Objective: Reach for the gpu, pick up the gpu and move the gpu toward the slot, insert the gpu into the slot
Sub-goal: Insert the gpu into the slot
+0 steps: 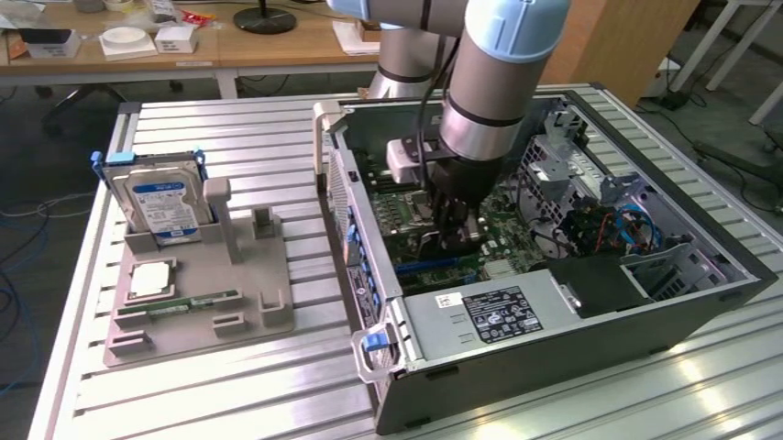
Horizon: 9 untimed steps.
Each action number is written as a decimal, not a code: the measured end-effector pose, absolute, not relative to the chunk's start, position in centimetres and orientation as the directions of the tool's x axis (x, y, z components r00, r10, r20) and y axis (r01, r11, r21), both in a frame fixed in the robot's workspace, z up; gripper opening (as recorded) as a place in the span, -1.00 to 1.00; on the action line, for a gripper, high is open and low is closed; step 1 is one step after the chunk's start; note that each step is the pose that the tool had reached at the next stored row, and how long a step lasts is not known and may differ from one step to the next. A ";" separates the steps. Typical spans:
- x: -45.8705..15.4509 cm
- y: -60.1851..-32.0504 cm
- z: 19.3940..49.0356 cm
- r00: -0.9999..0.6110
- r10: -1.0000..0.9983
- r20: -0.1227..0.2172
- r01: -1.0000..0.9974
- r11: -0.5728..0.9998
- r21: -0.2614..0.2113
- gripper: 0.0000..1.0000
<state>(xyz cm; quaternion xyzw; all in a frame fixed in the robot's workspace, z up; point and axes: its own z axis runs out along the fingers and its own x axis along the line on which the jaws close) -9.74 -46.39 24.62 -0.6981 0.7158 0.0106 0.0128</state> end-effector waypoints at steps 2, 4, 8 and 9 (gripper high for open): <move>-9.8 -46.4 24.5 -0.025 -0.999 -0.033 -1.000 0.025 -0.003 -0.47; -9.8 -46.4 24.5 -0.025 -0.999 -0.033 -1.000 0.025 -0.003 -0.47; -9.8 -46.4 24.5 -0.025 -0.999 -0.033 -1.000 0.025 -0.003 -0.47; -9.8 -46.4 24.4 -0.025 -0.999 -0.033 -1.000 0.025 -0.003 -0.47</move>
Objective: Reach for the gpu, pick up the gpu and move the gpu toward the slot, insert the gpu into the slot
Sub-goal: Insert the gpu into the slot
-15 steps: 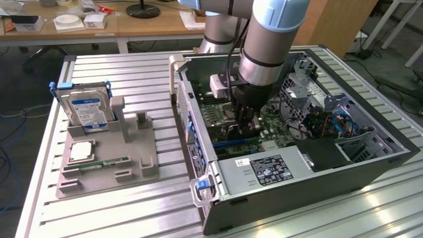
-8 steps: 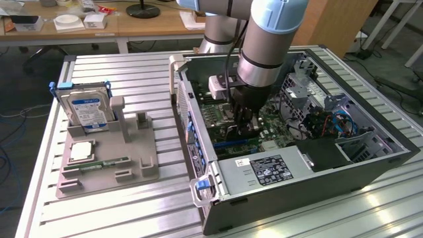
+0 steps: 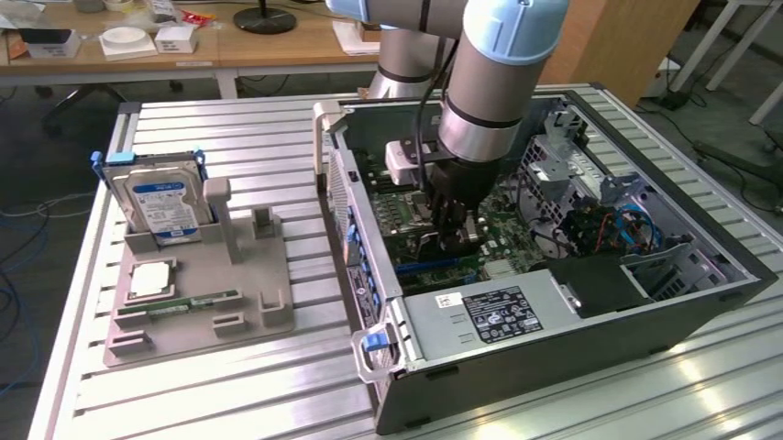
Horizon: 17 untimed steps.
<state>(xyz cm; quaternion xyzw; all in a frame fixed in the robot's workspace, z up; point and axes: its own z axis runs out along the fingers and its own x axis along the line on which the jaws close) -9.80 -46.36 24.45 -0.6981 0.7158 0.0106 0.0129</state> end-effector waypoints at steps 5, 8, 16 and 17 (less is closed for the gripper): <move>-9.8 -46.3 24.4 -0.024 -0.999 -0.034 -1.000 0.024 -0.003 -0.47; -9.8 -46.3 24.4 -0.023 -0.999 -0.034 -1.000 0.024 -0.003 -0.47; -9.8 -46.3 24.1 -0.024 -0.999 -0.035 -1.000 0.024 -0.003 -0.47; -9.8 -46.3 24.1 -0.024 -0.999 -0.035 -1.000 0.024 -0.003 -0.47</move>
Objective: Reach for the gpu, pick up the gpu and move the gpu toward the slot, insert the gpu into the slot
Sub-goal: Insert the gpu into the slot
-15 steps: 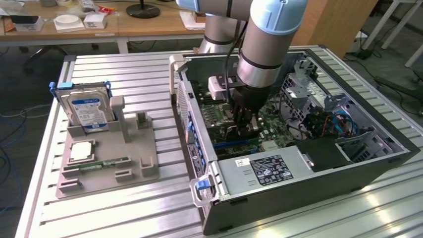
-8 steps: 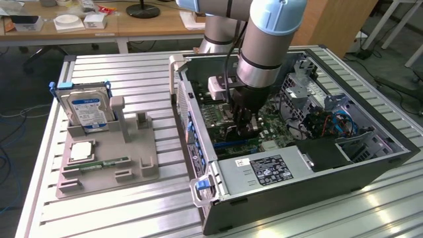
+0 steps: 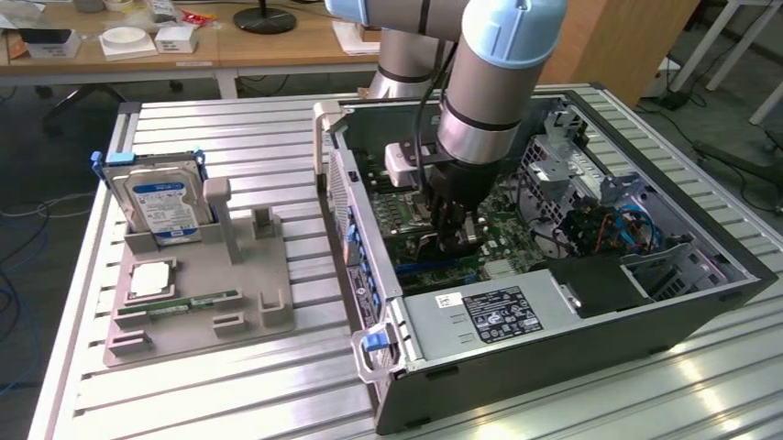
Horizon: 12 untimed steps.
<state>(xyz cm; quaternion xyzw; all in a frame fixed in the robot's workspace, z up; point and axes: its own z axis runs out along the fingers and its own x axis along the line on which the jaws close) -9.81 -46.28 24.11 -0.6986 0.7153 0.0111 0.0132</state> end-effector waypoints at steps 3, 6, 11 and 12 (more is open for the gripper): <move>-9.8 -46.3 24.1 -0.023 -0.999 -0.035 -1.000 0.024 -0.003 -0.47; -9.8 -46.3 24.1 -0.023 -0.999 -0.035 -1.000 0.024 -0.003 -0.47; -9.8 -46.3 24.0 -0.023 -0.999 -0.035 -1.000 0.024 -0.003 -0.47; -9.8 -46.3 24.0 -0.023 -0.999 -0.035 -1.000 0.024 -0.003 -0.47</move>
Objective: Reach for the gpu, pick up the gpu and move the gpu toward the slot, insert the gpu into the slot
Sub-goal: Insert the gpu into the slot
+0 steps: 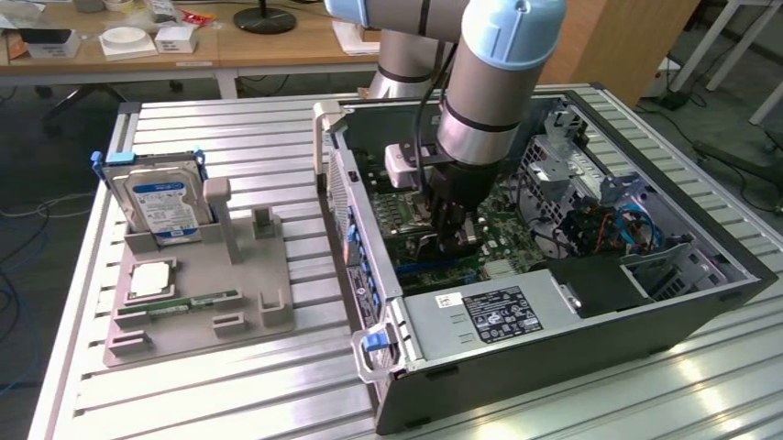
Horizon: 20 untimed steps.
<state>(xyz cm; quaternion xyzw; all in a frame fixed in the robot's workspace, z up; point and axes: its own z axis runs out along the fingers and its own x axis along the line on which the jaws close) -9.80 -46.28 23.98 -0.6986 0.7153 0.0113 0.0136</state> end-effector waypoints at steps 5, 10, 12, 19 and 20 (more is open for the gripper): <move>-9.8 -46.3 23.9 -0.023 -0.999 -0.036 -1.000 0.024 -0.003 -0.47; -9.8 -46.3 23.7 -0.023 -0.999 -0.036 -1.000 0.024 -0.003 -0.47; -9.8 -46.3 23.6 -0.023 -0.999 -0.036 -1.000 0.023 -0.003 -0.47; -9.8 -46.3 23.5 -0.023 -0.999 -0.036 -1.000 0.024 -0.003 -0.47; -9.8 -46.3 23.5 -0.023 -0.999 -0.036 -1.000 0.024 -0.003 -0.47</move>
